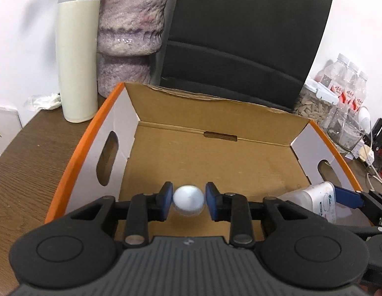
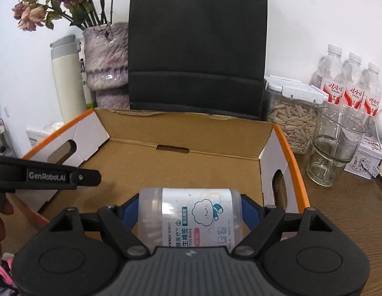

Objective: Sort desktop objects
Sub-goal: 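Open left tool to drop cap while right tool releases container into box, then move both tools back from the box to the remaining desk objects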

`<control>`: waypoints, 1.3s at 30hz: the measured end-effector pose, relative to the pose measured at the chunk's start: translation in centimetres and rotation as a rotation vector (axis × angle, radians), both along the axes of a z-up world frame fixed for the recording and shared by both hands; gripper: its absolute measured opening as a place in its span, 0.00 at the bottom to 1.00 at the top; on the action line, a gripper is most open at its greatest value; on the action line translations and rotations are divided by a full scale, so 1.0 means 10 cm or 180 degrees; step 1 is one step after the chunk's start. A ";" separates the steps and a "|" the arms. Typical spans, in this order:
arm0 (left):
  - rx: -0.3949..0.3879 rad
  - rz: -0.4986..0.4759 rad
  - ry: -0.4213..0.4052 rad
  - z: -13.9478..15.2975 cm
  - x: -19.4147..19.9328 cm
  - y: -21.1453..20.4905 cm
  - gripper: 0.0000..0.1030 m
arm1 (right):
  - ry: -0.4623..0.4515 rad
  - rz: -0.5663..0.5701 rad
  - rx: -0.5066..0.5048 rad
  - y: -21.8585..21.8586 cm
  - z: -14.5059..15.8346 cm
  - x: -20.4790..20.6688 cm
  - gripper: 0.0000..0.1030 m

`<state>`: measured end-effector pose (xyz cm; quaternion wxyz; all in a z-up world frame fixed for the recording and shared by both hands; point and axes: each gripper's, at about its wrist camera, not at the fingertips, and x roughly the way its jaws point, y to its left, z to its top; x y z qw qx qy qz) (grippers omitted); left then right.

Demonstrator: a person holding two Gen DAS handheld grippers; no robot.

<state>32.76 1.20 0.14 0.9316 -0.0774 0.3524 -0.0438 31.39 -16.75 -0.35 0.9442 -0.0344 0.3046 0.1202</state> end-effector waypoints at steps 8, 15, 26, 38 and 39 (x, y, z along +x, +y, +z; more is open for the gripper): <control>0.0064 -0.0010 -0.0198 0.14 -0.13 -0.04 0.99 | -0.0003 -0.0068 0.0098 -0.10 0.09 -0.06 0.95; 0.0132 -0.0146 -0.0467 0.28 -0.35 -0.16 1.00 | -0.0168 -0.0076 0.0160 -0.21 0.24 -0.26 1.00; 0.0088 -0.0238 -0.0635 0.44 -0.84 0.00 1.00 | -0.0379 -0.0116 0.0134 -0.43 0.36 -0.75 1.00; 0.0085 -0.0238 -0.0696 0.37 -1.39 0.30 1.00 | -0.0370 -0.0196 0.0045 -0.69 0.19 -1.35 1.00; 0.0099 -0.0234 -0.0689 0.36 -1.44 0.32 1.00 | -0.0364 -0.0204 0.0046 -0.70 0.17 -1.41 1.00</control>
